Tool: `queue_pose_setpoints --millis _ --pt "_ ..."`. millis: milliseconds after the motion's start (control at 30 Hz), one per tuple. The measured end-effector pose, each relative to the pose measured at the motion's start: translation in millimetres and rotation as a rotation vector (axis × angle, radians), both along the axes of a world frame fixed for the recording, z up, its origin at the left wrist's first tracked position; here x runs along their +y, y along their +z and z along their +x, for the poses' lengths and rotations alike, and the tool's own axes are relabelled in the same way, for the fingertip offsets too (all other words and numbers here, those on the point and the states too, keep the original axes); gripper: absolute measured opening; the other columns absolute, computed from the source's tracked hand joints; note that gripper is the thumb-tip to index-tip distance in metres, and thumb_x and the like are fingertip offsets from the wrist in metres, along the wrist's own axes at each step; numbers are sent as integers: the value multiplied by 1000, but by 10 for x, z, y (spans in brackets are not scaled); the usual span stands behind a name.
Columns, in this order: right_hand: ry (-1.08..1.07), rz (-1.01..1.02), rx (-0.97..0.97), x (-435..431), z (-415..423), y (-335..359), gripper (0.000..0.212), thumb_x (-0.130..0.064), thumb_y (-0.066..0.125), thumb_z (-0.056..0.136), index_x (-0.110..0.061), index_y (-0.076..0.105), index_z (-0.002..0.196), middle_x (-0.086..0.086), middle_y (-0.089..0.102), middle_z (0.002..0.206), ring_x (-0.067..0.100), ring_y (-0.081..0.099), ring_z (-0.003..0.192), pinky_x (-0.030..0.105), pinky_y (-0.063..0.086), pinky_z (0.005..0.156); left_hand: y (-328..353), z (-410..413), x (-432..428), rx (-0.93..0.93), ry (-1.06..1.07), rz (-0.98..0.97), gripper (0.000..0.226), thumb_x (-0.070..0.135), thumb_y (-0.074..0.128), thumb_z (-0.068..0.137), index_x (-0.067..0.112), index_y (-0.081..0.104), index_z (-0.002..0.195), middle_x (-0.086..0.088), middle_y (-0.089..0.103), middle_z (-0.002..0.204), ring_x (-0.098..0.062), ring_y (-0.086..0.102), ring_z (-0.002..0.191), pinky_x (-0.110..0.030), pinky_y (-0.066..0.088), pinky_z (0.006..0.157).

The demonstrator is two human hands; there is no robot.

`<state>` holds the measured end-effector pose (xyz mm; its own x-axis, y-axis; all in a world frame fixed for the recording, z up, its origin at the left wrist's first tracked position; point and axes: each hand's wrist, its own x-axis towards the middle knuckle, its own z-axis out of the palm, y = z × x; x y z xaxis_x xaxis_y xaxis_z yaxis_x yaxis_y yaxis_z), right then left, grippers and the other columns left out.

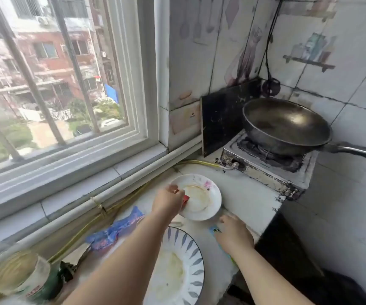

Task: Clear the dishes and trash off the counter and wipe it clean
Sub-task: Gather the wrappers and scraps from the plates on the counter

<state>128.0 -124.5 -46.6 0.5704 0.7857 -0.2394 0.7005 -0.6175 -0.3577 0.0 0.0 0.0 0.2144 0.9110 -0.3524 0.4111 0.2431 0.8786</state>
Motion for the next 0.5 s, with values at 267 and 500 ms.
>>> queue_pose_setpoints --millis 267,500 --pt "-77 -173 -39 116 -9 -25 25 -24 52 85 -22 54 109 -1 53 119 21 53 111 28 42 80 -365 64 314 553 -360 363 28 37 51 91 22 64 111 -4 62 114 -26 53 107 -35 48 84" --pt "-175 188 88 329 24 353 16 -22 52 85 -18 42 97 -6 52 81 27 53 83 34 39 67 -502 184 394 936 -548 624 32 23 42 93 15 52 122 -6 54 120 -25 47 111 -32 39 85"
